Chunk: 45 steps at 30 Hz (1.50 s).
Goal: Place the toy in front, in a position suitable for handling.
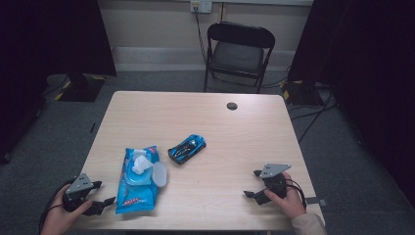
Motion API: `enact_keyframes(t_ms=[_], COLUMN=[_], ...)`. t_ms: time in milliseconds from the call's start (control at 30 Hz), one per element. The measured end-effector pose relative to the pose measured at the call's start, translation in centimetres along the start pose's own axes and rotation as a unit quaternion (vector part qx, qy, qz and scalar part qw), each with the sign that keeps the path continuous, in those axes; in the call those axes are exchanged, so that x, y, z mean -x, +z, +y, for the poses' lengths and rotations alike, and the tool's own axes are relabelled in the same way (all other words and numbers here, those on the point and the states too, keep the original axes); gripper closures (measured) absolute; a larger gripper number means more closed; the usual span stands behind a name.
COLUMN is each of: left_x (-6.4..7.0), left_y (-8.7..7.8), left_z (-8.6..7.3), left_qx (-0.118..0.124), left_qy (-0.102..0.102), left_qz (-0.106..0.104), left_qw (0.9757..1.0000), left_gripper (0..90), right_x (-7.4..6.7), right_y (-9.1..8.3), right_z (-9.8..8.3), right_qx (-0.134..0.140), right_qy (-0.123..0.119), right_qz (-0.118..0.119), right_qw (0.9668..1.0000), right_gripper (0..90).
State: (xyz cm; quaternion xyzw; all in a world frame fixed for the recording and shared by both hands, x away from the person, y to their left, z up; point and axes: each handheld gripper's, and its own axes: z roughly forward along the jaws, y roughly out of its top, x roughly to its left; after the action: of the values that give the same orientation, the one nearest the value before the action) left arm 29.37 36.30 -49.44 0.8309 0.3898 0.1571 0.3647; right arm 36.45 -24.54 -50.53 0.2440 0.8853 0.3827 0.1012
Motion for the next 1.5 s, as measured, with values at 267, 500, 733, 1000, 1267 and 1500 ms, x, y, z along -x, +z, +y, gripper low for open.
enact_keyframes(t_ms=[267,500,733,1000,1267,1500], left_x=[1.6,3.3,3.4,4.7,5.6,5.9], left_y=[-1.3,-1.6,-2.2,-1.1,1.3,2.1], left_z=[2.2,3.8,4.1,5.2,5.8,6.1], left_qx=[0.001,0.007,0.01,0.012,-0.002,-0.002], left_qy=[0.03,0.049,0.032,0.013,-0.015,-0.024], left_qz=[-0.014,-0.034,-0.05,-0.048,-0.02,0.0], left_qw=[0.9995,0.9982,0.9982,0.9987,0.9997,0.9997], left_gripper=[16.3,16.2,16.6,15.8,15.7,15.3], right_x=[0.0,0.0,0.0,0.0,0.0,0.0], right_y=[0.0,0.0,0.0,0.0,0.0,0.0], right_z=[0.0,0.0,0.0,0.0,0.0,0.0], right_qx=[0.0,0.0,0.0,0.001,0.001,0.001], right_qy=[0.0,0.0,0.001,0.001,0.001,0.001], right_qz=[0.0,0.0,-0.001,-0.002,-0.002,-0.002], right_qw=[1.0,1.0,1.0,1.0,1.0,1.0], right_gripper=[10.5,10.5,10.5,10.4,10.4,10.4])
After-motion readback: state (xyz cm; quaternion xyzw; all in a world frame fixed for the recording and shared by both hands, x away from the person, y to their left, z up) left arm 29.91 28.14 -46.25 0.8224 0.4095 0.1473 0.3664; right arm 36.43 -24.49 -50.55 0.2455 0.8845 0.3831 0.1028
